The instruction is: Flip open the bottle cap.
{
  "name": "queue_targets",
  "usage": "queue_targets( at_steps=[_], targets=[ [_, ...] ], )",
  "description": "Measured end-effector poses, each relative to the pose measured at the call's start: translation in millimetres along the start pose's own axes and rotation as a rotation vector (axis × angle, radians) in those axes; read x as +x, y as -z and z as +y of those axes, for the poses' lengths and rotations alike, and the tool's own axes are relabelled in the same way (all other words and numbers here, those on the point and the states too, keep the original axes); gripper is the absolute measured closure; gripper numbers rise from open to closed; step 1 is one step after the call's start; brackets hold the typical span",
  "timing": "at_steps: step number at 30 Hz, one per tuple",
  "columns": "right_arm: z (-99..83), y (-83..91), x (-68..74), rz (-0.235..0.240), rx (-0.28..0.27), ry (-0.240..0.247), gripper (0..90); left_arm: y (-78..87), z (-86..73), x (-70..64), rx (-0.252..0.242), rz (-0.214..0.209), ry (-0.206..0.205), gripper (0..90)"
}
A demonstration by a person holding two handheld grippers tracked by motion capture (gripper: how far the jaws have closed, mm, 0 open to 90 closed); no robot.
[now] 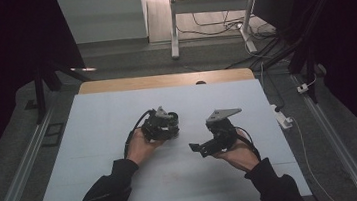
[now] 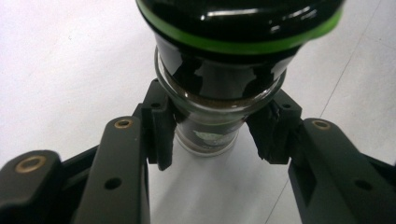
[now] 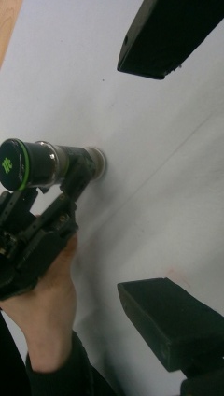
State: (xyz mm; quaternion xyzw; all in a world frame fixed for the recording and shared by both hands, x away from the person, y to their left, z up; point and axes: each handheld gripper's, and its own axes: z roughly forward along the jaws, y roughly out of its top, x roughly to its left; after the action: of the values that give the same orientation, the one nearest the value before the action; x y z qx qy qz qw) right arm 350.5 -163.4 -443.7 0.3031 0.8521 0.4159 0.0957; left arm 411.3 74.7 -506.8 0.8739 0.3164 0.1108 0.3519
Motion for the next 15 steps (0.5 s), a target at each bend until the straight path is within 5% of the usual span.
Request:
queue_targets(
  at_steps=[15],
  targets=[
    [13.9, -27.1, -8.1, -0.019, 0.011, 0.000, 0.0, 0.0, 0.2, 0.6, 0.002, -0.004, -0.003, 54.0]
  ],
)
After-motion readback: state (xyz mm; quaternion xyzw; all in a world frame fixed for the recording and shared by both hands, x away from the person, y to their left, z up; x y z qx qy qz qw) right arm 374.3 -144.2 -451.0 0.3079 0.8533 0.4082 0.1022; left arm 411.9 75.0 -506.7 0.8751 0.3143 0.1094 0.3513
